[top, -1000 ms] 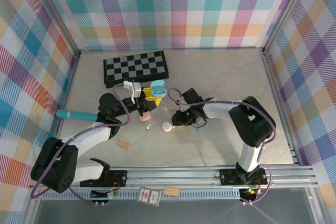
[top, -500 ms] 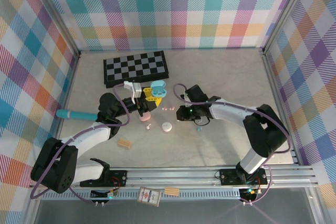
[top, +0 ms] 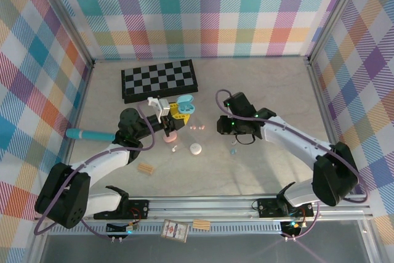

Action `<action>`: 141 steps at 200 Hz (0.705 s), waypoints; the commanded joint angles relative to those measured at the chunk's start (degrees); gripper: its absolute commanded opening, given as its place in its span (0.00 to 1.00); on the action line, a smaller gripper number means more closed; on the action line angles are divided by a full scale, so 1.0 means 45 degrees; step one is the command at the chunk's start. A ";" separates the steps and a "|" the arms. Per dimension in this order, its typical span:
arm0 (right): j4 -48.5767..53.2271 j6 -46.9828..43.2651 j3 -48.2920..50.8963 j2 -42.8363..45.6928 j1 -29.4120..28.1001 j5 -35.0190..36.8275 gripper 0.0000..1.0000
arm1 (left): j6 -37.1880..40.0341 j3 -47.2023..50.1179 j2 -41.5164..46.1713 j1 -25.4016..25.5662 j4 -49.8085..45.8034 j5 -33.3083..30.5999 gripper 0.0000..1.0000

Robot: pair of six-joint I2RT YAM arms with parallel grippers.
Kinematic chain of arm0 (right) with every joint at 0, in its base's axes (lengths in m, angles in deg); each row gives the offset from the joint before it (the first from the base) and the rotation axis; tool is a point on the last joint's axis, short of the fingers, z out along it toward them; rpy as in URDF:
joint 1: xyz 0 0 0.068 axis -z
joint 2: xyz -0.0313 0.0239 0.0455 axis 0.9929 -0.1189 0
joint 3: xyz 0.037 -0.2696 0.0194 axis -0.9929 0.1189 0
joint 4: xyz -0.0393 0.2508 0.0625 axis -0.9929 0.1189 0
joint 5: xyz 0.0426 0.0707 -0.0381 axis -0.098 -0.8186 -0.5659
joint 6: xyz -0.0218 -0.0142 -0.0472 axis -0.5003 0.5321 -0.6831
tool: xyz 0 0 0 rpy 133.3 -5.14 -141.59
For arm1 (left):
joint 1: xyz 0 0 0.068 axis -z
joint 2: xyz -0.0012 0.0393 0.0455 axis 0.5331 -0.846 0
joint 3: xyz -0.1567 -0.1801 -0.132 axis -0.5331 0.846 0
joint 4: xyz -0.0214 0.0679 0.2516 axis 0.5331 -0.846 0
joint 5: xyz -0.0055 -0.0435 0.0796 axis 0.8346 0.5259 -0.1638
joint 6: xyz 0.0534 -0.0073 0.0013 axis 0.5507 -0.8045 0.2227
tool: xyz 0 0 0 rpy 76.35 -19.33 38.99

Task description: Insert wireless bluetooth earbuds into charging case

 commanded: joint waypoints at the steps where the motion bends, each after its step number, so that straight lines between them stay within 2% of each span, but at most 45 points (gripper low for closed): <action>1: 0.0999 -0.0386 -0.0860 0.0845 0.0071 -0.0091 0.21 | 0.0405 -0.0221 -0.0516 0.0185 0.1203 -0.0502 0.35; 39: 0.1352 -0.0846 -0.2233 0.1418 0.0070 -0.0948 0.20 | 0.0626 -0.0496 -0.1425 0.0568 0.1757 -0.0716 0.35; 98: 0.2143 -0.1728 -0.5009 0.0416 0.0008 -0.1920 0.19 | 0.1884 -0.1239 -0.2144 0.1580 0.0863 -0.1265 0.35; 141: 0.2273 -0.2094 -0.5759 -0.0258 -0.0275 -0.2259 0.20 | 0.2058 -0.1741 -0.2690 0.2081 0.0969 -0.1417 0.35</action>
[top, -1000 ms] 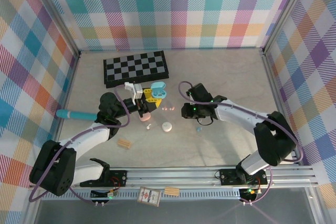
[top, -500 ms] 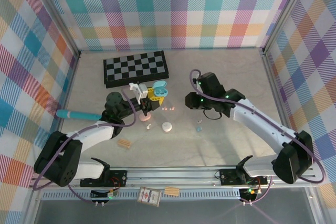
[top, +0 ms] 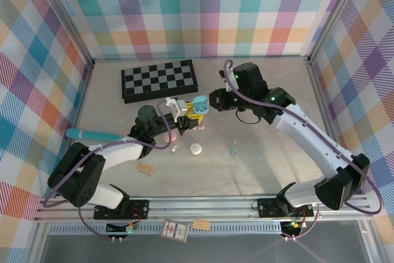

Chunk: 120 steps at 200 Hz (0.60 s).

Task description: Insert wireless bluetooth earbuds into charging case

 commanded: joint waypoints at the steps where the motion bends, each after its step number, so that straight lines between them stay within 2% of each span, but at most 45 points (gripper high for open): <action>1: 0.0490 -0.0448 -0.0489 -0.0348 -0.0229 -0.0498 0.20 | 0.0444 -0.0534 -0.0227 0.0311 0.0249 -0.0079 0.34; 120: 0.0278 -0.0547 -0.0320 -0.0857 -0.0544 -0.0445 0.20 | 0.0086 -0.0924 -0.0763 0.0557 0.0779 0.0065 0.34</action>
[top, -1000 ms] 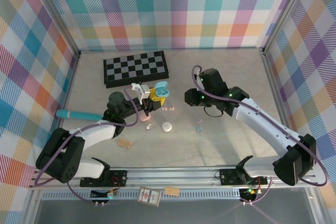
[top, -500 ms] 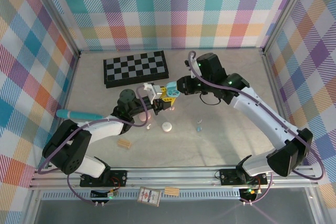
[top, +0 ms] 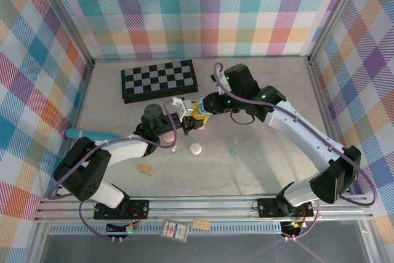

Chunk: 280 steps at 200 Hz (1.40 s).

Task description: Insert wireless bluetooth earbuds into charging case

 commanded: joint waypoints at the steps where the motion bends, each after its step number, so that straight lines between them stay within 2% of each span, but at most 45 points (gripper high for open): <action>1: 0.0038 -0.0323 -0.0152 -0.0134 -0.0131 -0.0065 0.20 | 0.0013 -0.0427 -0.0069 0.0129 0.0741 0.0162 0.34; 141: -0.0273 -0.0412 0.0344 -0.0275 -0.0171 0.0355 0.21 | -0.0119 -0.0484 0.0085 0.0169 0.0722 0.0191 0.34; 196: -0.0490 -0.0611 0.0378 -0.0120 -0.0168 -0.0920 0.29 | -0.0136 -0.0507 0.0087 0.0164 0.0732 0.0245 0.34; 241: -0.0347 -0.0743 0.0493 0.0297 -0.0163 -0.0495 0.34 | -0.0158 -0.0451 0.0204 0.0169 0.0739 0.0230 0.34; 263: -0.0553 -0.1123 0.1026 0.1069 -0.0170 -0.0376 0.42 | -0.0158 -0.0299 0.0273 0.0169 0.0874 0.0042 0.34; 280: -0.1143 -0.1111 0.2016 0.2199 -0.0151 0.0083 0.42 | -0.0271 -0.0216 0.0345 0.0113 0.0898 -0.0062 0.34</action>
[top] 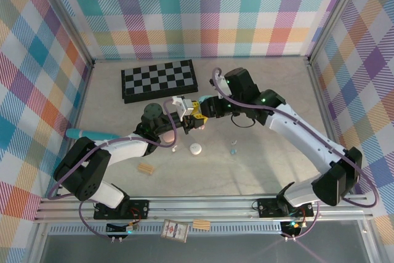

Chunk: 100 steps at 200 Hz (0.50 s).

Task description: Insert wireless bluetooth earbuds into charging case

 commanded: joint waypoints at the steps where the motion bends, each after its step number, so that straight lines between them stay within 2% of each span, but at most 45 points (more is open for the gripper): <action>1: -0.0683 -0.0291 0.1039 0.1600 -0.0064 0.0433 0.42 | -0.0208 -0.0090 0.0348 0.0087 0.0815 -0.0058 0.34; 30: -0.2086 0.0945 0.3608 0.3911 0.0140 0.1477 0.44 | -0.0613 -0.0041 0.0498 -0.0158 0.0852 0.0013 0.34; 60: -0.2009 0.2531 0.5614 0.6011 0.0882 0.2826 0.45 | -0.0748 0.0038 0.0627 -0.0371 0.0899 0.0151 0.34; 74: -0.1395 0.3047 0.6156 0.6302 0.1477 0.2662 0.46 | -0.0737 0.0046 0.0754 -0.0437 0.0782 0.0205 0.34; 100: -0.0651 0.3024 0.6796 0.5902 0.1717 0.2382 0.50 | -0.0714 0.0085 0.0998 -0.0537 0.0606 0.0323 0.34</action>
